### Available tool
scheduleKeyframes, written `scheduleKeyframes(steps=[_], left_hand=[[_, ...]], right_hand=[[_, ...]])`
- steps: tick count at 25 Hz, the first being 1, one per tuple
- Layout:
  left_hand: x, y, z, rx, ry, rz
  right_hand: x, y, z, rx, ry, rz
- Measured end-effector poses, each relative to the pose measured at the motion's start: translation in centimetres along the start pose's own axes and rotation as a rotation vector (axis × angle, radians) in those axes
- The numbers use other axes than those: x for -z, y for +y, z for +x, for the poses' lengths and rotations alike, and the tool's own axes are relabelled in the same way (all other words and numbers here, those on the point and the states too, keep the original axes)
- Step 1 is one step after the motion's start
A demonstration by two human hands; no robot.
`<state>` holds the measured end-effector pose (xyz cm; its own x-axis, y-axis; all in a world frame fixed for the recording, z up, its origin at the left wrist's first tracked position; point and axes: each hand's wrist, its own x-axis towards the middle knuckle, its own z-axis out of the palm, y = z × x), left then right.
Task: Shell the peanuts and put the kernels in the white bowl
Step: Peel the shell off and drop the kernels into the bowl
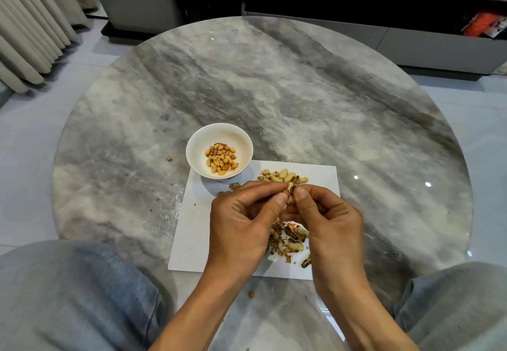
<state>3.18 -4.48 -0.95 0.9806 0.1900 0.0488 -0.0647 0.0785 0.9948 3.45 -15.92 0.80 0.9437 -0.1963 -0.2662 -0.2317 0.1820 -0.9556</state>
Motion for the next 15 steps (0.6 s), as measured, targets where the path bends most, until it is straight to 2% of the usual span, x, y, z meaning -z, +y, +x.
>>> scheduleKeyframes(steps=[6,9,11,12,15], left_hand=[[-0.4,0.4,0.1,0.15,0.054,-0.138],[-0.4,0.3,0.1,0.244,0.058,-0.163],[-0.7,0.0,0.0,0.366,0.078,-0.27],[-0.9,0.0,0.0,0.432,0.09,-0.359],[-1.1,0.1,0.2,0.588,0.14,-0.577]], right_hand=[[-0.1,0.3,0.5,-0.178,-0.038,0.244],[0.1,0.1,0.6,-0.164,-0.045,0.198],[0.1,0.2,0.4,-0.029,-0.014,0.02],[0.0,0.4,0.3,0.095,0.001,-0.103],[-0.2,1.6,0.1,0.592,-0.001,-0.487]])
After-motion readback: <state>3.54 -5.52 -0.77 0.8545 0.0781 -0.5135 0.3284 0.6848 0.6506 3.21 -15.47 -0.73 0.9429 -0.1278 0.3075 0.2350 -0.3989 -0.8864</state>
